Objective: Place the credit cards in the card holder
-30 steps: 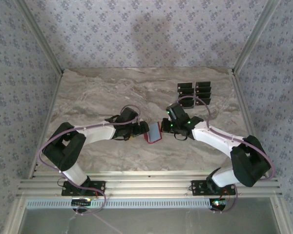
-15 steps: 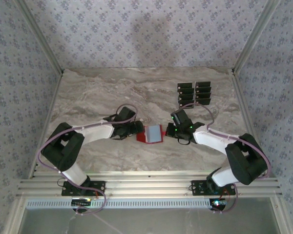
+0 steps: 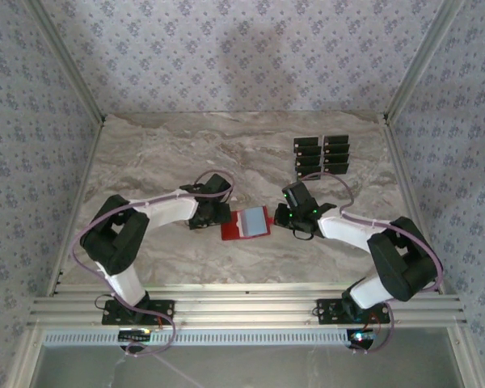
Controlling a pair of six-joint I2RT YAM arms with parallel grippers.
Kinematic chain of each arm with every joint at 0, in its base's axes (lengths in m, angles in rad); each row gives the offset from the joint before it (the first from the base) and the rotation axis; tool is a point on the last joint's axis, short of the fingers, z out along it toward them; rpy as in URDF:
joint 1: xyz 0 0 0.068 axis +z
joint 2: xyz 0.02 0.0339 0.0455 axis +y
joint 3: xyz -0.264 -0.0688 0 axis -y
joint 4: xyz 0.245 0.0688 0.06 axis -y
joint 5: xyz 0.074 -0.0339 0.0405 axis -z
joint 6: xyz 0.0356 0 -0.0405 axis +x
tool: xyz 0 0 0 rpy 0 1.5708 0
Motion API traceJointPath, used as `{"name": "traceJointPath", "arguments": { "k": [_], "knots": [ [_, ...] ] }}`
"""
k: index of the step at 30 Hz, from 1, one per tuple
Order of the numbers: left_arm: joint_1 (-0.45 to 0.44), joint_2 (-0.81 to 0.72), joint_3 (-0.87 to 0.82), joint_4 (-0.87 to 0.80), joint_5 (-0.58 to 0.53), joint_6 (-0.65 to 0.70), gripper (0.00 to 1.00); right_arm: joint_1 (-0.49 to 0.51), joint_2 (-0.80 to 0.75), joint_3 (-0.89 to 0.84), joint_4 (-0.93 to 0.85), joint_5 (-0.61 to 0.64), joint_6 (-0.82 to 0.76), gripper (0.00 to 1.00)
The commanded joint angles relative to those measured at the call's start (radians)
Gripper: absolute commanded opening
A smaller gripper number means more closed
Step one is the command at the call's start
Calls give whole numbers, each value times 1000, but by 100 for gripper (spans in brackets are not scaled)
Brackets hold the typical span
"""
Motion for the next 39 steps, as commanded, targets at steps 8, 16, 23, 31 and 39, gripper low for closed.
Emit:
{"name": "traceJointPath", "arguments": {
  "k": [8, 16, 23, 31, 39],
  "knots": [
    [-10, 13, 38, -55, -43, 68, 87, 12, -148, 69, -139, -35, -12, 44],
    [-11, 13, 46, -42, -44, 84, 87, 94, -162, 162, -175, -61, -27, 48],
    [-8, 27, 70, -46, -68, 102, 87, 115, 38, 249, -149, -84, -77, 49],
    [25, 42, 96, -33, -57, 124, 87, 105, 204, 282, -102, -106, -119, 49],
    [25, 58, 84, -4, -39, 123, 87, 103, 259, 277, -79, -118, -115, 49]
  ]
}}
